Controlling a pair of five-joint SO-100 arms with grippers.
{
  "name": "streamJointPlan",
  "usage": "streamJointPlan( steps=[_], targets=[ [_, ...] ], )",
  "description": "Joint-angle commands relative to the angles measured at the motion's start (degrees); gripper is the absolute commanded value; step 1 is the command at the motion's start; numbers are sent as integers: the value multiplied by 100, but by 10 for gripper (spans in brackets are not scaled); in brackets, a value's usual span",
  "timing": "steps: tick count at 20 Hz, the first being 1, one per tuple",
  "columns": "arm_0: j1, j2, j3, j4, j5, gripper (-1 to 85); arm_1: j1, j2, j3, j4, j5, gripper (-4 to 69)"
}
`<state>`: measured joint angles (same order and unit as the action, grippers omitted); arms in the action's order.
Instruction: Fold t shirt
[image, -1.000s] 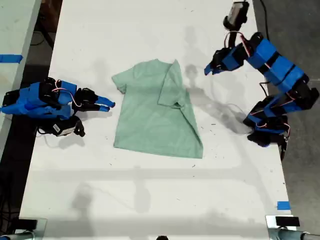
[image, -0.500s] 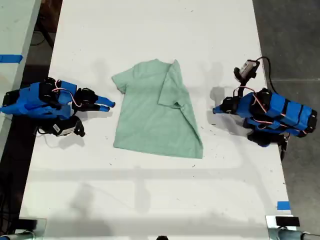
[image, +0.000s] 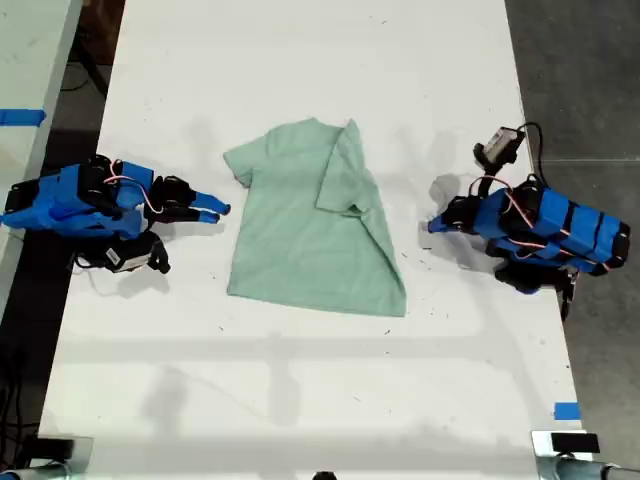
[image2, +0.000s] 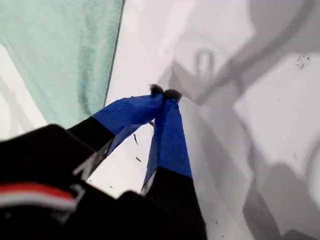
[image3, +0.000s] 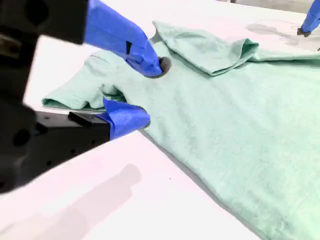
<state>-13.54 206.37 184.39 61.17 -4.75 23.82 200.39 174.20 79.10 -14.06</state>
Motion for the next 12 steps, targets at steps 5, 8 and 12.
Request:
streamJointPlan(
  steps=[5, 8, 12],
  targets=[
    [-149, 35, -35, -9, 0, 123, -369, 70, 229, 35, 475, -7],
    [-149, 35, -35, -9, 0, 123, -360, 70, 229, 35, 422, -8],
    [-149, 35, -35, -9, 0, 123, -378, 70, 237, 0, 334, -8]
  ],
)
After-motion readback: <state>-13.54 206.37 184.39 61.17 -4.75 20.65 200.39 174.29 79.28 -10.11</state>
